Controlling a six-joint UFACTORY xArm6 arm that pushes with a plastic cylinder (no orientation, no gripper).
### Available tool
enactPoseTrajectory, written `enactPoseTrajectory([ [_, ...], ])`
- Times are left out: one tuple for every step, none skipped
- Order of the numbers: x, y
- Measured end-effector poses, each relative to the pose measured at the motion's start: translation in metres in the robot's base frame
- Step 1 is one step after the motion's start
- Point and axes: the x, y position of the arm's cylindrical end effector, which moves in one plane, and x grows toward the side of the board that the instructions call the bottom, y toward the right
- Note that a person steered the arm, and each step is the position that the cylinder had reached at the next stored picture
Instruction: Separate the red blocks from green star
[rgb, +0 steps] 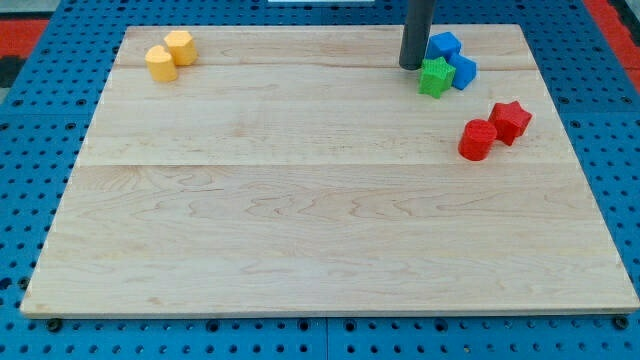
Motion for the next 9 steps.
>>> enactPoseTrajectory([
  [0.049,0.042],
  [0.075,0.020],
  [0.105,-0.018],
  [0.167,-0.014],
  [0.209,-0.006],
  [0.217,0.046],
  [0.213,0.119],
  [0.169,0.200],
  [0.147,0.223],
])
